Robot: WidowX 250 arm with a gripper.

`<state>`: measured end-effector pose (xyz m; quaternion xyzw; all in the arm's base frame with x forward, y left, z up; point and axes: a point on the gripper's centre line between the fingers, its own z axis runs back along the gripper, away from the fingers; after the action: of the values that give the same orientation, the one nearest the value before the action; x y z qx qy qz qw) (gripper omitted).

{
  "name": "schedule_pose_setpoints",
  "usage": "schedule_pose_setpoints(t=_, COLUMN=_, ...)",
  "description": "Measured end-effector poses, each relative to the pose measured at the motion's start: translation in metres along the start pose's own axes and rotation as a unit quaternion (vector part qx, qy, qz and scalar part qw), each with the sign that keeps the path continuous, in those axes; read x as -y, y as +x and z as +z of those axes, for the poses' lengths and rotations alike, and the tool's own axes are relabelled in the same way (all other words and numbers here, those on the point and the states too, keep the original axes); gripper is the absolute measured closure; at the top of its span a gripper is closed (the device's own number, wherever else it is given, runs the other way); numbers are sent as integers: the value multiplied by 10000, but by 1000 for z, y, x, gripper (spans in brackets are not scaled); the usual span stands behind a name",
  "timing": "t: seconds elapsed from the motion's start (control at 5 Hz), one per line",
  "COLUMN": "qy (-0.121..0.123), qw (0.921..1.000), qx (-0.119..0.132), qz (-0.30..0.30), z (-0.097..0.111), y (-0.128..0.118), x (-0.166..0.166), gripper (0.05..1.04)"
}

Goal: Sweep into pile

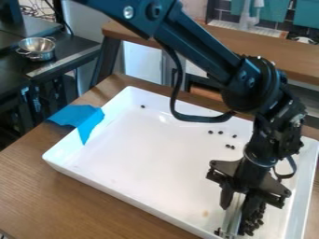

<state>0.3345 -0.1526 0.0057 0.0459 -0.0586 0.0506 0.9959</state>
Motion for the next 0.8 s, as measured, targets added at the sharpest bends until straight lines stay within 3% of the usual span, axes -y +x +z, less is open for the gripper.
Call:
schedule_pose_setpoints(t=0.2, qy=-16, qw=10000, qx=0, qz=-15, z=0, y=4, x=-5, gripper=722)
schedule_pose_setpoints(t=0.6, qy=-262, qw=9986, qx=408, qz=209, z=35, y=44, x=-81, gripper=722)
schedule_pose_setpoints(t=0.8, qy=-469, qw=9975, qx=468, qz=258, z=46, y=59, x=-114, gripper=722)
